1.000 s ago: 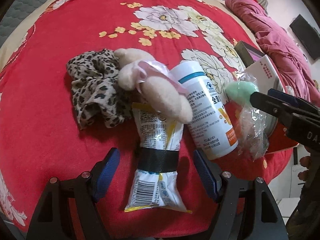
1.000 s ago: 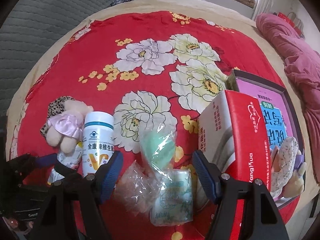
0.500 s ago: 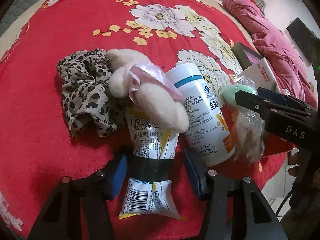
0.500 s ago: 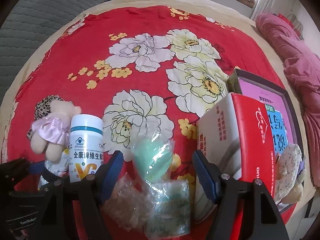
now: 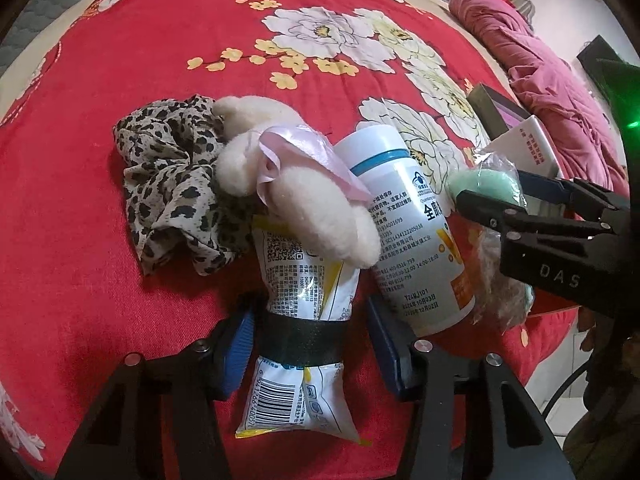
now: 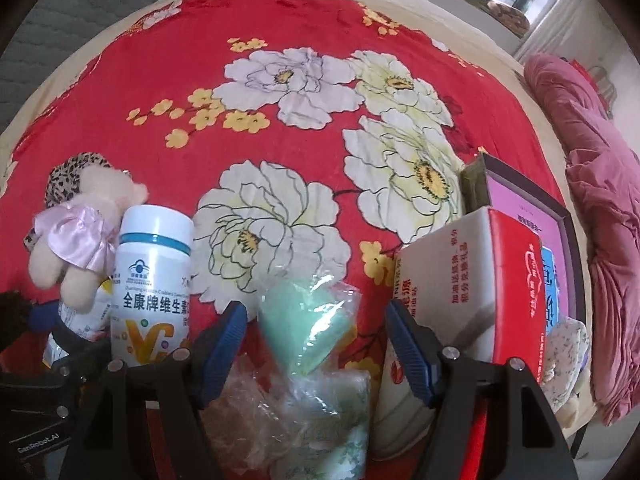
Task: Organize soft objects
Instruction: 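Close the left gripper on the snack packet while the right closes on the sponge bag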
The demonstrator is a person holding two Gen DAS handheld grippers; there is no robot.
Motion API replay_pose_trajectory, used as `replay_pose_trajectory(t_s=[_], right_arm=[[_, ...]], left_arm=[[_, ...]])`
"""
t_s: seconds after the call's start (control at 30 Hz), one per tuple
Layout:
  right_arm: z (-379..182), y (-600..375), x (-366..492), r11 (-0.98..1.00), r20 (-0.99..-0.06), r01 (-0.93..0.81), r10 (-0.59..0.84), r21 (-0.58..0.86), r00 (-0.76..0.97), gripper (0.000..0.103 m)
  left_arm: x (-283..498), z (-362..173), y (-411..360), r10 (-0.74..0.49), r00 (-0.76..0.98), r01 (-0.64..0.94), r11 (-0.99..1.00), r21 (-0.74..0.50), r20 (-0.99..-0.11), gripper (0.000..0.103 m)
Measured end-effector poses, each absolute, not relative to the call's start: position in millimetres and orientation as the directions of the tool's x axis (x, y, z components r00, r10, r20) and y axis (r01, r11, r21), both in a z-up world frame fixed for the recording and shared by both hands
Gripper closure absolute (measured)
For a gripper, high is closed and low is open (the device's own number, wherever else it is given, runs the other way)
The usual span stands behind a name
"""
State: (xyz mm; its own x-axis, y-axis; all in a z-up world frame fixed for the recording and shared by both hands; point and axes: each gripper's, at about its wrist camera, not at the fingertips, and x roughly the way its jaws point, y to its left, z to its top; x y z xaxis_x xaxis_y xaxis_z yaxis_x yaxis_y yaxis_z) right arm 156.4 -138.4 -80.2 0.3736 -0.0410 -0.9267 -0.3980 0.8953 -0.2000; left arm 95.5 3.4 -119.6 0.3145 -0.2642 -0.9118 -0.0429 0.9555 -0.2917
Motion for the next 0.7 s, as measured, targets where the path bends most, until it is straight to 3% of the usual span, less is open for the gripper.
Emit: replay_pose_trajectory(t_s=[0.07,0.23,0.4,0.7], right_arm=[[-82.6,-134.8,156.3,0.887,-0.930,-0.409,-0.054,-0.212,0.364,0.034],[-88.2,-131.6,156.0,0.890,-0.942,-0.420,-0.031,-0.178,0.333,0.056],[-84.0,-134.6,156.1,0.903,-0.943,-0.409,0.013,-0.132,0.332,0.058],[-63.7,-145.3,154.7,0.923,-0.931,-0.381,0.092,-0.054,0.354,0.058]], left_arm=[[95.6,-119.5,3.4,-0.261,0.313,-0.044,0.956,-0.289,-0.913,0.048],[96.3,-119.8,2.4,-0.253,0.312,-0.048,0.959,-0.281,-0.916,0.049],[96.8,-120.7,6.2,-0.243,0.315,-0.062,0.959,-0.275,-0.918,0.057],[92.2,-119.8,9.4,-0.238,0.326,-0.071,0.959,-0.275,-0.915,0.060]])
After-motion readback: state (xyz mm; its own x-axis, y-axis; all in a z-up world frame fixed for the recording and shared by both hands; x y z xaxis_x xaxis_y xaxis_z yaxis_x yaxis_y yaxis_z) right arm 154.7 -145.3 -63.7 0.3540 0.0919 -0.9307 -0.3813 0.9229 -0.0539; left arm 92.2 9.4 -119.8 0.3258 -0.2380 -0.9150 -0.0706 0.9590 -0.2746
